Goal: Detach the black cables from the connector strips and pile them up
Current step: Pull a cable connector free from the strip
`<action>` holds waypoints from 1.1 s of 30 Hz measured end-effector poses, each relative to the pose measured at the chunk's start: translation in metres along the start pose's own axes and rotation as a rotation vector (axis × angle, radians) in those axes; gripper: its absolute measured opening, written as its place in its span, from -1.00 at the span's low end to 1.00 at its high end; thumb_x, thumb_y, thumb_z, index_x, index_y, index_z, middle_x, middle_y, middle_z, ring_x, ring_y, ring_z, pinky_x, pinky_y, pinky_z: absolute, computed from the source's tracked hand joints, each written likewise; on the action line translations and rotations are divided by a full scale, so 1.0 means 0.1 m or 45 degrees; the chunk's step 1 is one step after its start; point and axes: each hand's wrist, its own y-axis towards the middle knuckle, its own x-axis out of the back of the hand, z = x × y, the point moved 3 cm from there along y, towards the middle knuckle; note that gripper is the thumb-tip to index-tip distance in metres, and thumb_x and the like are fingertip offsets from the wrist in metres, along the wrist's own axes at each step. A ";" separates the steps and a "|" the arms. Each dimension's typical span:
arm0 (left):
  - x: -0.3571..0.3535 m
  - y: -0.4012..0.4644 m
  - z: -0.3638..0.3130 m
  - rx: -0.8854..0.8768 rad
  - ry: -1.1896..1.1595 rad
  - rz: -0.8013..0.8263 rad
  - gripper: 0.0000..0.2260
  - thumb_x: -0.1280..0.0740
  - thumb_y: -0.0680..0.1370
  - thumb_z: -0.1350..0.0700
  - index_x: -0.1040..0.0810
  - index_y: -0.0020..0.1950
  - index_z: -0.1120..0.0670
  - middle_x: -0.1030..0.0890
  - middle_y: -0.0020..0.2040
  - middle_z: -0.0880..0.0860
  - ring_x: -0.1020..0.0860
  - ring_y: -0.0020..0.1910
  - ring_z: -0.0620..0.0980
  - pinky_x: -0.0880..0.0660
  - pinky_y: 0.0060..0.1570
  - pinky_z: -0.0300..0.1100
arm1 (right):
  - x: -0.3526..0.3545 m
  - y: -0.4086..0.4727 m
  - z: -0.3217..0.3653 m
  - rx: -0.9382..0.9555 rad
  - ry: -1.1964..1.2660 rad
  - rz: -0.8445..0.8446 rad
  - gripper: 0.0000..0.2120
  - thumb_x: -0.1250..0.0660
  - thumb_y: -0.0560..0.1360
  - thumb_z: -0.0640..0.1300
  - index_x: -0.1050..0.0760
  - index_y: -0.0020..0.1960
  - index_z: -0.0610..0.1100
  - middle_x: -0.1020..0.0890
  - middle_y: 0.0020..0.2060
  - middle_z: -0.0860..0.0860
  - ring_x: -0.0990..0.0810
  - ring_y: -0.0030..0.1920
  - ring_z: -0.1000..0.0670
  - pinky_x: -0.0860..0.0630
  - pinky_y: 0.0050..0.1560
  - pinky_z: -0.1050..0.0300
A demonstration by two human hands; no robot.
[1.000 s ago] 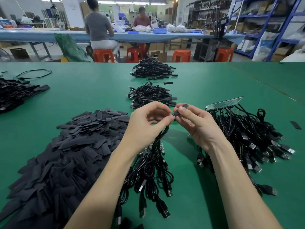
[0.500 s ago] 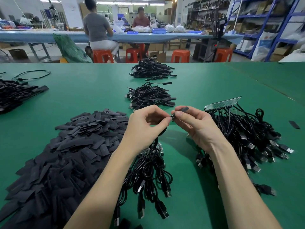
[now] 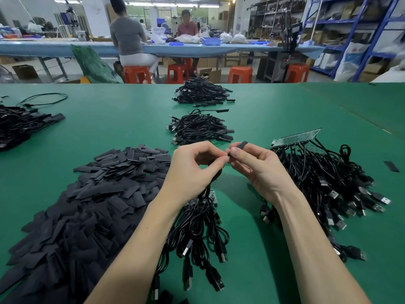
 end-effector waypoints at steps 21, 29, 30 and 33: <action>0.00 0.00 0.01 0.056 -0.166 0.014 -0.94 -0.55 0.45 0.26 -0.72 -0.11 0.18 -0.75 -0.16 0.01 -0.72 -0.13 -0.05 -0.57 -0.07 -0.29 | 0.01 0.02 -0.06 -0.073 0.055 0.063 -0.90 -0.52 0.34 -0.15 -0.75 -0.16 -0.15 -0.73 -0.16 -0.08 -0.68 -0.19 0.08 -0.59 -0.09 0.32; 0.02 0.01 0.05 0.126 -0.112 -0.028 -0.93 -0.55 0.45 0.24 -0.70 -0.15 0.13 -0.74 -0.19 0.04 -0.70 -0.18 -0.04 -0.62 -0.06 -0.18 | -0.02 0.04 -0.09 -0.040 -0.049 0.051 -0.88 -0.53 0.35 -0.15 -0.74 -0.13 -0.15 -0.73 -0.16 -0.09 -0.67 -0.18 0.05 -0.59 -0.06 0.30; 0.01 0.01 0.06 0.142 -0.113 -0.042 -0.92 -0.55 0.45 0.25 -0.69 -0.15 0.11 -0.74 -0.19 0.03 -0.71 -0.17 -0.04 -0.62 -0.05 -0.18 | -0.02 0.04 -0.09 -0.029 -0.076 0.027 -0.86 -0.54 0.34 -0.13 -0.74 -0.12 -0.15 -0.72 -0.16 -0.10 -0.66 -0.19 0.04 -0.59 -0.07 0.29; -0.02 0.01 0.07 0.206 -0.124 -0.096 -0.89 -0.55 0.45 0.25 -0.68 -0.14 0.06 -0.74 -0.18 0.03 -0.72 -0.12 0.00 -0.64 0.02 -0.10 | -0.02 0.05 -0.07 0.054 -0.095 -0.082 -0.69 -0.56 0.32 -0.10 -0.69 0.05 -0.11 -0.74 -0.14 -0.15 -0.69 -0.22 0.01 -0.61 -0.09 0.24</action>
